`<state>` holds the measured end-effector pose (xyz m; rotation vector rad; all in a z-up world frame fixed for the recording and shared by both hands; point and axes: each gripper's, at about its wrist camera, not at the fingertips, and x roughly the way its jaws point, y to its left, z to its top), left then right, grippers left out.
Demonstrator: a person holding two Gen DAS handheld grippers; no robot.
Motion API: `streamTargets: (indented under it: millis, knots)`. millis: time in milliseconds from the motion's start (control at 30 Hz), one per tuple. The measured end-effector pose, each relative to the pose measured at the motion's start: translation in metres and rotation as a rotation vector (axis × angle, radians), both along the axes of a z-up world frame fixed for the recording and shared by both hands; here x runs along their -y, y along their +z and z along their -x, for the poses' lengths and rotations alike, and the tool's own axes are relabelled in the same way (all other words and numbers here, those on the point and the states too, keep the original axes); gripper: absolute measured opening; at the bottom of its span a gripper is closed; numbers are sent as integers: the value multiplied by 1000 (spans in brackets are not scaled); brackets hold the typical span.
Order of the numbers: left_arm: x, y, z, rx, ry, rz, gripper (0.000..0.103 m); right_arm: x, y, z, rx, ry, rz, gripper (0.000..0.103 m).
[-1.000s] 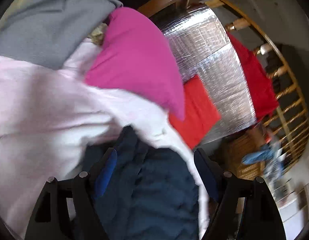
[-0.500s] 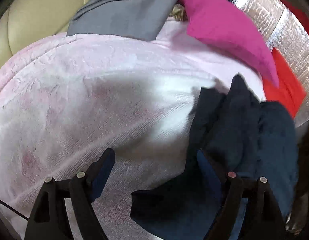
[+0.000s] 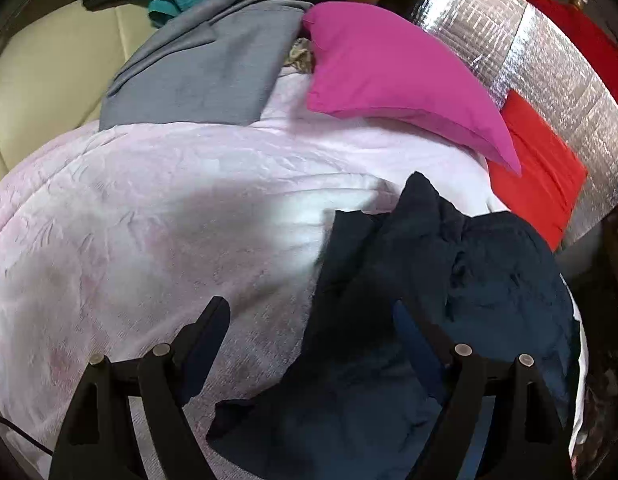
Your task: Fold large clothes
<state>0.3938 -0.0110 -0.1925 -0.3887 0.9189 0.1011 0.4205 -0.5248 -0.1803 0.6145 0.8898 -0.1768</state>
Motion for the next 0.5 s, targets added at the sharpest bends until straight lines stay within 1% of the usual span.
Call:
streamTargets:
  millis: [33, 67, 100, 133, 167, 200, 233, 300, 333, 367, 400, 433, 467, 500]
  knots:
    - [1, -2, -3, -5, -2, -1, 85, 3, -9, -13, -34, 0, -15, 86]
    - [2, -4, -5, -12, -3, -4, 85, 1, -17, -21, -62, -5, -21, 78]
    - [3, -5, -7, -20, -4, -13, 85, 1, -28, -29, -112, -9, -32, 68]
    - [4, -5, -7, -28, -6, -20, 85, -3, -36, -35, -142, -11, -36, 49]
    - [4, -7, -9, -41, -8, -28, 85, -5, -36, -35, -149, -15, -20, 41]
    - [4, -8, -10, -46, -9, -30, 85, -8, -29, -34, -126, -14, 17, 34]
    - [3, -9, -10, -52, -7, -30, 85, -10, -19, -31, -89, -13, 40, 15]
    - [0, -9, -10, -51, 6, -26, 85, -12, -1, -21, -24, -64, 74, 14]
    - [-2, -9, -9, -50, 13, -23, 85, -14, 0, -15, -10, -67, 104, 14]
    - [-2, -9, -9, -52, 16, -23, 85, -17, -7, -16, -34, -67, 164, 14]
    - [-2, -10, -9, -57, 22, -26, 85, -19, -21, -20, -91, -66, 180, 14]
    - [-2, -12, -8, -66, 24, -28, 85, -22, -35, -23, -141, -64, 170, 14]
    - [-3, -13, -8, -76, 22, -26, 85, -22, -46, -23, -168, -72, 156, 14]
    - [-3, -14, -8, -81, 21, -23, 85, -23, -42, -19, -150, -84, 171, 14]
